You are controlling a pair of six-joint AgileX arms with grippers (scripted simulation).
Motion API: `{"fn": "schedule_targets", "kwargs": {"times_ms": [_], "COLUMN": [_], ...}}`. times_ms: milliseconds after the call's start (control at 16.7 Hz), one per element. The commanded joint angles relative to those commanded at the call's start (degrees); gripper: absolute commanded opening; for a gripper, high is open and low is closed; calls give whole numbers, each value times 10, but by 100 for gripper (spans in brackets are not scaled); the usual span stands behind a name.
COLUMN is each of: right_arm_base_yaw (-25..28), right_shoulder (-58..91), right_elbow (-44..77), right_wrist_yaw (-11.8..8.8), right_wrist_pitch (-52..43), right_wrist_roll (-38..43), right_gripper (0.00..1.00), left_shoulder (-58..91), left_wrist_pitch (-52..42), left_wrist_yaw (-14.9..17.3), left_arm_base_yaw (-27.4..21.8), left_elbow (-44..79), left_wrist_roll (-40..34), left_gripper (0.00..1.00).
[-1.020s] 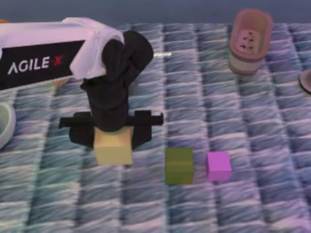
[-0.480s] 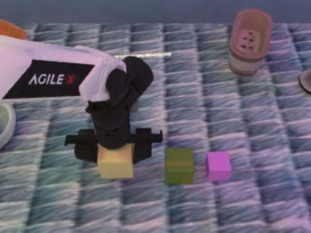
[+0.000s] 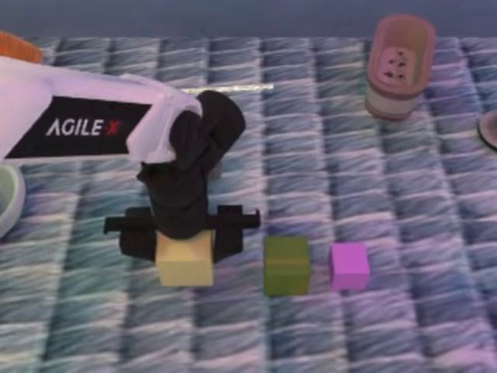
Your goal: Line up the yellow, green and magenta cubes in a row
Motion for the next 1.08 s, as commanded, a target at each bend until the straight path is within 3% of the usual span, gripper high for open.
{"fn": "schedule_targets", "kwargs": {"times_ms": [360, 1080], "right_arm_base_yaw": [0, 0], "right_shoulder": [0, 0], "right_elbow": [0, 0], "right_wrist_yaw": [0, 0], "right_wrist_pitch": [0, 0], "right_wrist_roll": [0, 0], "right_gripper": [100, 100], "left_shoulder": [0, -9], "left_wrist_pitch": [0, -24], "left_wrist_yaw": [0, 0], "left_arm_base_yaw": [0, 1], "left_elbow": [0, 17], "left_wrist_roll": [0, 0], "left_gripper": [98, 100]}}
